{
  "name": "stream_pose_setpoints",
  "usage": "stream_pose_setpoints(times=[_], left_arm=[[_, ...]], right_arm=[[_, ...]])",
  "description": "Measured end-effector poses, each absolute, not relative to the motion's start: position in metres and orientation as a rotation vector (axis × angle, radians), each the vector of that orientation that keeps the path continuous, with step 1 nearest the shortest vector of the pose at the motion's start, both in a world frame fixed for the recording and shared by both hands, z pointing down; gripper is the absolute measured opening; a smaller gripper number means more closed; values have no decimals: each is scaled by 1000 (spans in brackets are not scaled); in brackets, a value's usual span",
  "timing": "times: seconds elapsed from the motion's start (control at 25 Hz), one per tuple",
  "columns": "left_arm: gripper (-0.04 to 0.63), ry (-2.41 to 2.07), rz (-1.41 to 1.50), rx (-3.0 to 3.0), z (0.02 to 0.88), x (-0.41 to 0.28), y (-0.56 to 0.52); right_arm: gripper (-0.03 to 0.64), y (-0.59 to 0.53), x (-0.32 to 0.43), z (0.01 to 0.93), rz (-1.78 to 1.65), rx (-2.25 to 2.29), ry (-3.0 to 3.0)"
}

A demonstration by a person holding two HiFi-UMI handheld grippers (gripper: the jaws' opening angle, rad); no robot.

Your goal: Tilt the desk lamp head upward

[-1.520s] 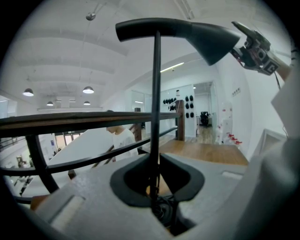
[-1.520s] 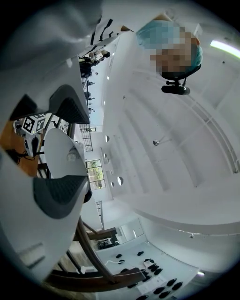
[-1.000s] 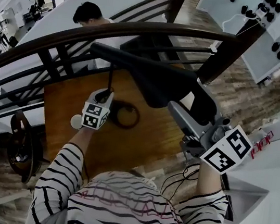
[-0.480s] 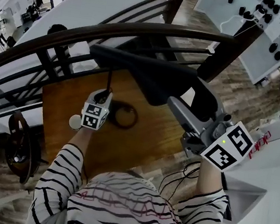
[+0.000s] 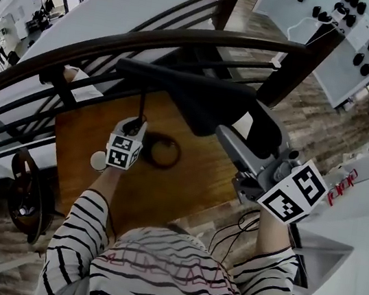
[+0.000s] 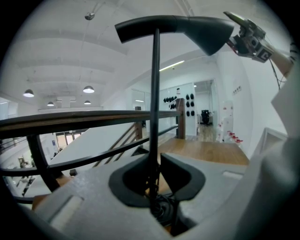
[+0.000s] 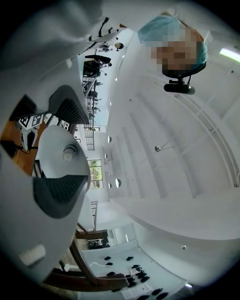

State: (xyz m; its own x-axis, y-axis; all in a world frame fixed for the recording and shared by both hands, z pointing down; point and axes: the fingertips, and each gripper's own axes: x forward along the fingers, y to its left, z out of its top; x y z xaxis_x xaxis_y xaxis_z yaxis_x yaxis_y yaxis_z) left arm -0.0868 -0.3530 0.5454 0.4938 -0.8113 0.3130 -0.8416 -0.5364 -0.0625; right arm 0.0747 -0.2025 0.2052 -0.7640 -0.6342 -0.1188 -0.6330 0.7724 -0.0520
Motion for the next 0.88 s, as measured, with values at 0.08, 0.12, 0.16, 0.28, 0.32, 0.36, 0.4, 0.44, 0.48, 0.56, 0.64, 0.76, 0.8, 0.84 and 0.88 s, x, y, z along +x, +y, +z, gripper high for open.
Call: stream_pose_setpoints(times=[0.08,0.12,0.16,0.28,0.32,0.36,0.4,0.44,0.48,0.56,0.64,0.76,0.8,0.84,0.88], left_arm=[[74,-1448,497,2636,546,-85,-353],[91,-1438,511,2642,547,-83,-352],[114,-1427,522,2647,547,-82,-351],[165,-1397,542,2640,549,-81,-344],[177,-1391,547,2637,551,-83,-340],[188,-1388,550,2637,552,-84,-335],[193,-1389,549,2639,552,-85,-330],[194,-1393,542,2643,551,-87,-325],[196,-1400,530,2648,549,-89,-320],[195,-1421,495,2663,541,-92,-311],[196,-1429,456,2684,532,-92,-300],[195,-1402,414,2709,522,-89,-280],[196,-1387,405,2716,521,-89,-273],[195,-1371,397,2721,520,-89,-266],[196,-1355,391,2727,519,-89,-259]], right_arm=[[327,-203,76,208,-31,-1018,2831],[327,-203,76,210,-42,-1017,2830],[327,-203,76,213,-53,-1016,2827],[327,-200,78,222,-93,-1020,2808],[327,-197,79,226,-110,-1024,2798],[327,-194,80,231,-128,-1029,2789],[327,-191,81,236,-147,-1035,2780],[325,-187,82,241,-164,-1042,2770],[322,-185,83,246,-180,-1050,2757],[305,-180,86,256,-208,-1066,2723],[301,-175,89,267,-243,-1075,2695],[296,-166,88,286,-297,-1085,2664],[293,-163,87,293,-313,-1092,2653],[291,-161,84,300,-331,-1099,2645],[291,-158,81,308,-349,-1105,2639]])
